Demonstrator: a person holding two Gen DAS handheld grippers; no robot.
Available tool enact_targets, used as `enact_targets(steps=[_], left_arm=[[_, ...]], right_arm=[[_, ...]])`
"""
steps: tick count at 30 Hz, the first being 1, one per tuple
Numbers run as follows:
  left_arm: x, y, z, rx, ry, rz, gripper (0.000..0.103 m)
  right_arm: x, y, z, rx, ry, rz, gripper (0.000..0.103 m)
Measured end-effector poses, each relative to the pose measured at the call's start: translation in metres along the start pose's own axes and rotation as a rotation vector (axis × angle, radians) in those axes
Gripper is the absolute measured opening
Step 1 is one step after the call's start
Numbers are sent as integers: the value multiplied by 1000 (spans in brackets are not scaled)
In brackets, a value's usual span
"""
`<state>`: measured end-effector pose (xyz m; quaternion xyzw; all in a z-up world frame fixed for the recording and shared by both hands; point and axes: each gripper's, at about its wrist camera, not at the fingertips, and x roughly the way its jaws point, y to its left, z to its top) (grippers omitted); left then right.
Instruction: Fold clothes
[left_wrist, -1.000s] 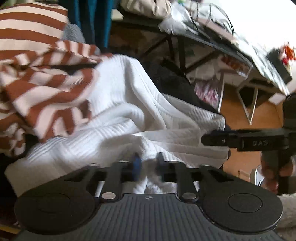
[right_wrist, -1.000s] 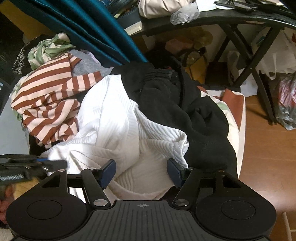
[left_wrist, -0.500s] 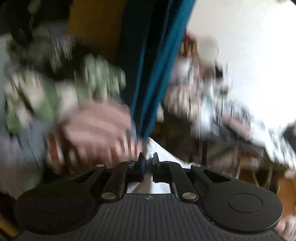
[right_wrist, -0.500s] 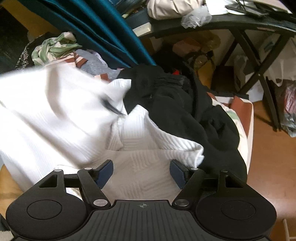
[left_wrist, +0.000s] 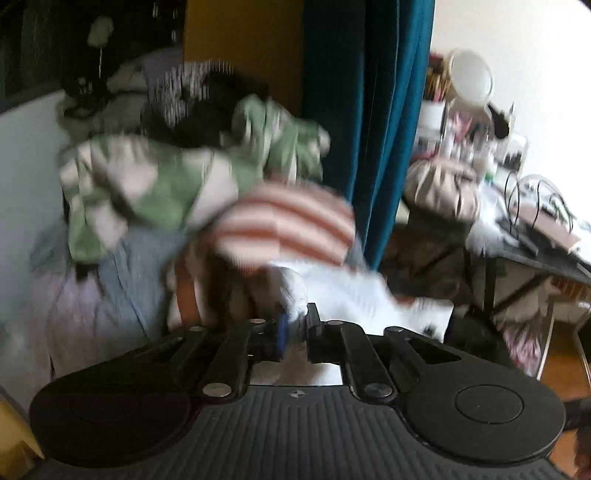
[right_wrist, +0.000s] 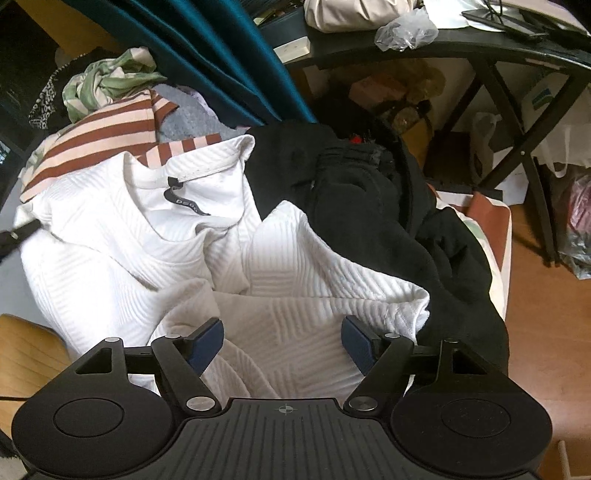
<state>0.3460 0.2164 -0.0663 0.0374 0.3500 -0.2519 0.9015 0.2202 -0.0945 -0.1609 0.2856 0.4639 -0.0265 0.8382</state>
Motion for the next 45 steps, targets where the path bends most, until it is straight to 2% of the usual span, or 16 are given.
enact_targets(steps=[3,6,9,17,20,21,23,26,28,31,35,40,41,43,44,45], left_arm=[[3,6,-13,-10,30,-78,64],[2,11,-23,-9,49,-176,73],[1,15,-31,15,64,-242,89],[9,14,-45,166,155,-358,98],[23,-1,-57,299,174,-256,97],[28,-5,-61,334,180,-235,95],[35,-13,-67,378,193,-204,68],[34,-15,-64,338,221,-190,14],[19,-11,-55,272,181,-204,10],[-11,-8,-39,216,80,-226,9],[-52,-3,-7,131,-57,-277,9],[-77,-7,35,53,-209,-317,8],[-81,-9,44,41,-242,-323,8],[-91,-8,64,12,-311,-346,7],[-93,-8,73,11,-328,-354,7],[-95,-11,83,27,-347,-354,7]], right_arm=[[0,2,0,2,1,-9,70],[-1,2,-1,5,1,-16,70],[-2,1,-2,10,1,-23,70],[-13,2,-3,15,-20,-60,70],[-20,0,-4,18,-25,-82,70],[-23,0,-4,19,-25,-91,70],[-29,-2,-7,22,-29,-105,70],[-41,-2,-10,17,-52,-139,71],[-50,-4,-12,15,-82,-179,76],[-54,-14,-15,32,-84,-182,76],[-43,-18,-15,48,-58,-144,68],[-29,-8,-15,45,-29,-92,64],[-29,-5,-15,34,-31,-87,58],[-29,1,-13,6,-39,-76,35],[-29,3,-12,-4,-39,-73,15],[-29,6,-10,-8,-39,-68,5]])
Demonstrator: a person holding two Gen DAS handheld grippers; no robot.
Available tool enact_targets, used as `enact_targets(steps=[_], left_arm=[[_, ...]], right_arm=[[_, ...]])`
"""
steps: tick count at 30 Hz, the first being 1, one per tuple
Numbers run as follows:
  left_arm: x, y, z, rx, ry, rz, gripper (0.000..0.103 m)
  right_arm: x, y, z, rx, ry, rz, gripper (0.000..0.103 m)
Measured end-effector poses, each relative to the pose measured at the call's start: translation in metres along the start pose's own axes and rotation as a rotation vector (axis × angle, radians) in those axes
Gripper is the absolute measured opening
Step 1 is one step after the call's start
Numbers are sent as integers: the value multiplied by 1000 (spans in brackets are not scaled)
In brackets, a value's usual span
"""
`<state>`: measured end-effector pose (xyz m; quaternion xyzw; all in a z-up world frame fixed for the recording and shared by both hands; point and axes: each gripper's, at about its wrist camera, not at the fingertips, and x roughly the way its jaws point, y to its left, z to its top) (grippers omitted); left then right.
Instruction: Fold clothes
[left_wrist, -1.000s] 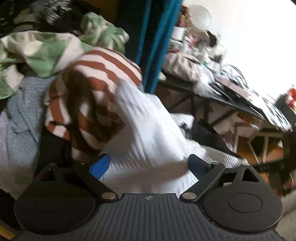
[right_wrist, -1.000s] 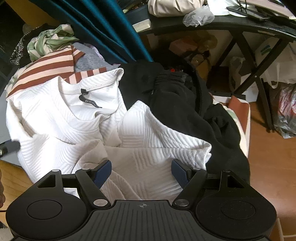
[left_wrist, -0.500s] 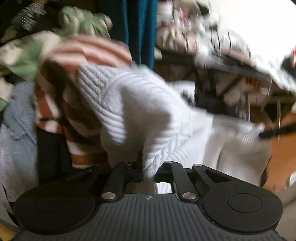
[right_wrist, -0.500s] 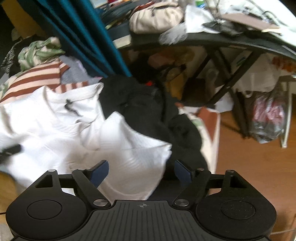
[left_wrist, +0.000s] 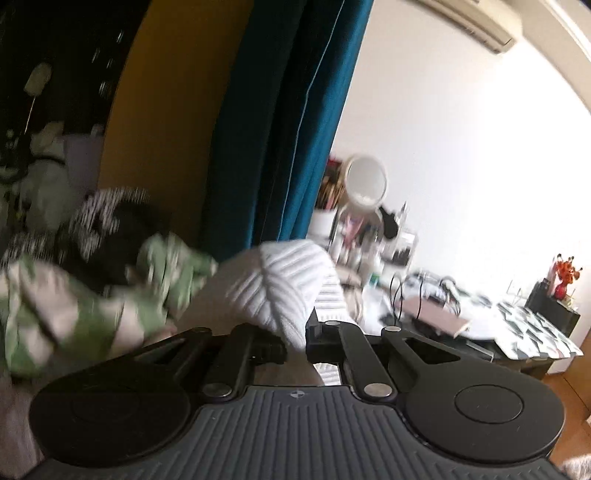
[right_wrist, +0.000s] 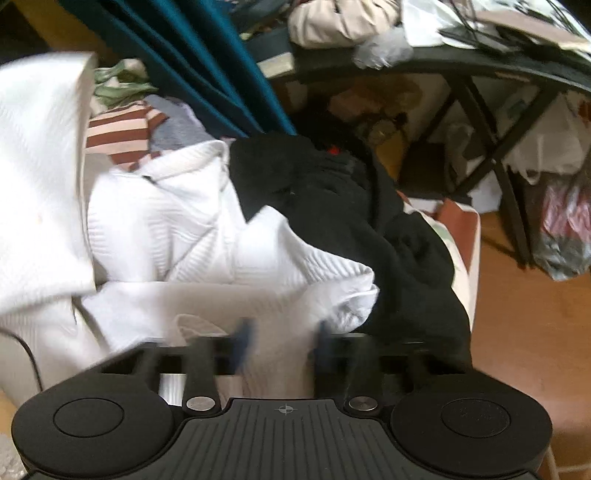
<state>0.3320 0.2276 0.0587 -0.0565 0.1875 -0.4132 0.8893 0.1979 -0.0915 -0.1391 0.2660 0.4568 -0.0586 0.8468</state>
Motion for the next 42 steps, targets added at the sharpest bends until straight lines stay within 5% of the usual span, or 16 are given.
enact_targets(steps=[4,13,16,26,36,38,40,42], left_arm=[[9,-6,18,58,-19,24,7],[26,-1,46,70,-106,94,7],[43,-1,35,128,-45,80,7],[129,8,-91,274,500,22,8],[174,6,-135,280,655,-4,12],[175,6,-136,268,660,-33,27],[171,4,-129,255,659,-92,59],[159,0,-123,255,623,-130,70]], right_arm=[[-13,10,16,-4,-91,64,4],[-66,65,97,-101,-446,170,4],[-49,75,102,-165,-422,143,4],[42,66,71,-84,-146,115,4],[99,89,63,-161,-53,38,13],[96,93,62,-192,-70,16,25],[88,93,61,-201,-86,19,40],[76,91,62,-185,-114,31,58]])
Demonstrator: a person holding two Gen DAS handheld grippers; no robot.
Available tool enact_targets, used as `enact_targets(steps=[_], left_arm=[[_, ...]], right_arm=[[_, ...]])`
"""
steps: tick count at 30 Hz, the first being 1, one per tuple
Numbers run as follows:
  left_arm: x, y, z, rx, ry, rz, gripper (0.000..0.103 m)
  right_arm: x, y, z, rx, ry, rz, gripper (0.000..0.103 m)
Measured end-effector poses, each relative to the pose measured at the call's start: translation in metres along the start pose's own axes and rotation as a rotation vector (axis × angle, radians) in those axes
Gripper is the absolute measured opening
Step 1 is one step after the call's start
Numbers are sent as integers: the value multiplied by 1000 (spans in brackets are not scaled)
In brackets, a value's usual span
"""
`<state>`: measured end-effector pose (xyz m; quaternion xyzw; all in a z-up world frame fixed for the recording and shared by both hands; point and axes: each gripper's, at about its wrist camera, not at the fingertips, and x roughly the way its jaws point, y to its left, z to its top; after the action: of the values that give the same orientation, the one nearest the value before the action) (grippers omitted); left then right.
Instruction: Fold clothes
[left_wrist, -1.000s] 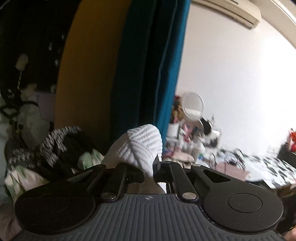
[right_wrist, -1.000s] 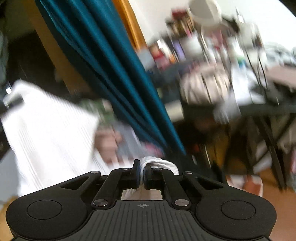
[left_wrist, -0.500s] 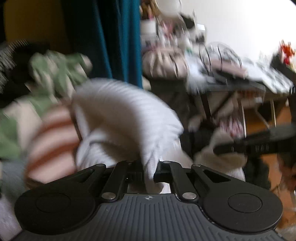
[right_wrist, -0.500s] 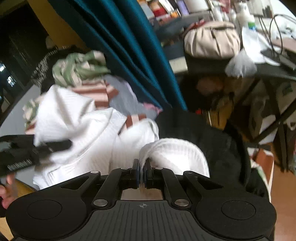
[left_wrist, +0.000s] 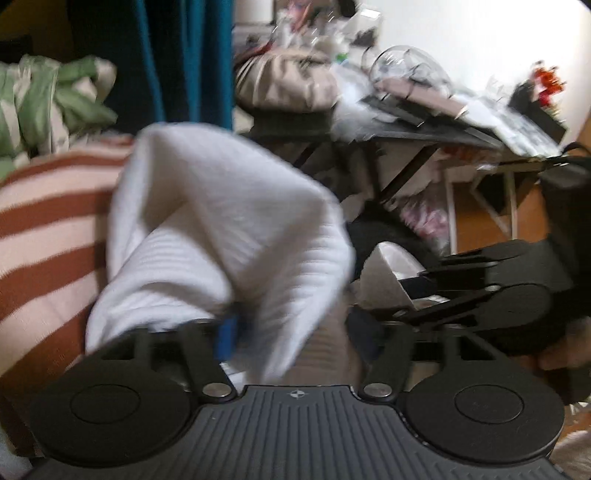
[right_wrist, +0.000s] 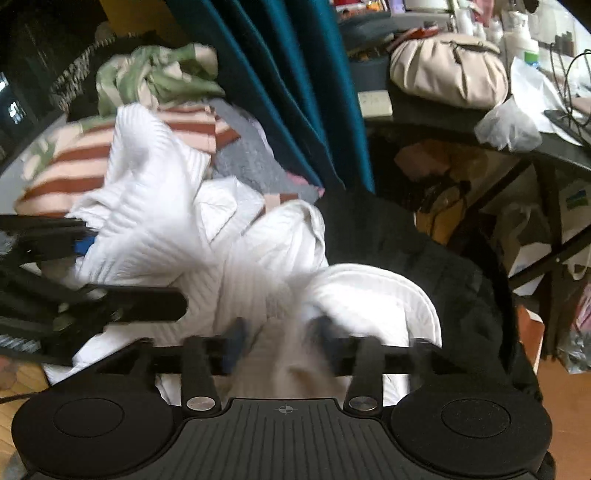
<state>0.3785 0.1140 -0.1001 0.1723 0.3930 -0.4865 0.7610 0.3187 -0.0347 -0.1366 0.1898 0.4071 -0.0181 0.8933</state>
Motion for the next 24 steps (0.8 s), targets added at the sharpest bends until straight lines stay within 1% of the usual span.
enact_targets(steps=[1,2,4,5,7,8,11,13,14,16,20,24], left_arm=[[-8,-5,1,18,-26,5,72],[-15,-9,2,33,-43,15,75],[-31,-15,4,46,-84,16,75],[-39,-16,6,43,-106,1,75],[-54,-18,11,26,-153,-23,75],[-62,-18,13,12,-182,-21,75],[-82,-17,19,-47,-269,-28,77],[-98,-14,15,-106,-318,-55,87],[-102,-13,12,-130,-324,-69,89],[-107,-8,-1,-184,-310,-76,89],[-116,0,-42,-276,-257,-17,89],[-131,11,-85,-380,-227,3,89]], right_arm=[[-6,-2,2,12,-14,8,59],[-12,-5,3,24,-27,17,62],[-25,-15,9,72,-52,46,62],[-31,-19,12,98,-66,61,62],[-41,-29,19,135,-92,82,62],[-47,-33,22,153,-105,92,62],[-58,-42,27,157,-128,114,64],[-60,-46,22,144,-120,115,69],[-59,-48,18,139,-107,112,69],[-55,-52,10,138,-78,107,69],[-51,-55,-12,159,-27,108,69],[-59,-54,-31,160,-7,98,69]])
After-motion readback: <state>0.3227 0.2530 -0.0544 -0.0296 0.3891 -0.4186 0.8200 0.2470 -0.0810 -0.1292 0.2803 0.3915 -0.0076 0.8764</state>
